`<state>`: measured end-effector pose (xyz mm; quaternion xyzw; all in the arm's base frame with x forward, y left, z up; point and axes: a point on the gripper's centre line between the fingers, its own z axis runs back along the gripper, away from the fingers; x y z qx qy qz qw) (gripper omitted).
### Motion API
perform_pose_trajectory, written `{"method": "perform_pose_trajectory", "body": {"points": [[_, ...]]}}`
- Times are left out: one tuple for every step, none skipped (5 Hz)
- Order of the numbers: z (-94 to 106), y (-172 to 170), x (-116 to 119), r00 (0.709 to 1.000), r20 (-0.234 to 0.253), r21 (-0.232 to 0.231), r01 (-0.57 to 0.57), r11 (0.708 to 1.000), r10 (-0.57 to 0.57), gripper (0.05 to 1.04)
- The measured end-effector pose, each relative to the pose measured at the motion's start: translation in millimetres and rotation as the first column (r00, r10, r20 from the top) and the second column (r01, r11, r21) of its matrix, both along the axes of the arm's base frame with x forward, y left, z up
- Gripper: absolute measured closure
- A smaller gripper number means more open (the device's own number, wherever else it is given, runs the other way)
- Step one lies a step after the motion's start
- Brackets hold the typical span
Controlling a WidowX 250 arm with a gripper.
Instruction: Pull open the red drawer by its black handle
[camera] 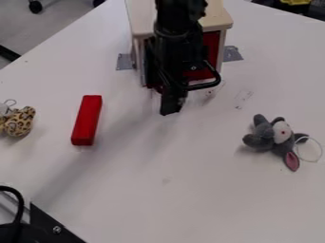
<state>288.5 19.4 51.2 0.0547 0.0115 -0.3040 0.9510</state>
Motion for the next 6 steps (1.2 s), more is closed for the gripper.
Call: {"method": "perform_pose_trajectory", "body": {"points": [[4.1, -18, 6, 0.998, 0.013, -0.014, 0.055, 0.998, -0.055, 0.087], [1.6, -21, 10, 0.997, 0.02, -0.011, 0.073, 0.997, -0.072, 0.087], [1.2, -22, 20, 0.997, 0.032, -0.009, 0.076, 0.997, -0.076, 0.087], [0.7, -22, 29, 0.996, 0.041, -0.007, 0.076, 0.997, -0.075, 0.087], [2.5, -20, 38, 0.996, 0.053, 0.0, 0.076, 0.997, -0.076, 0.087], [-1.7, -17, 41, 0.997, 0.044, 0.0, 0.065, 0.998, -0.065, 0.087]]}}
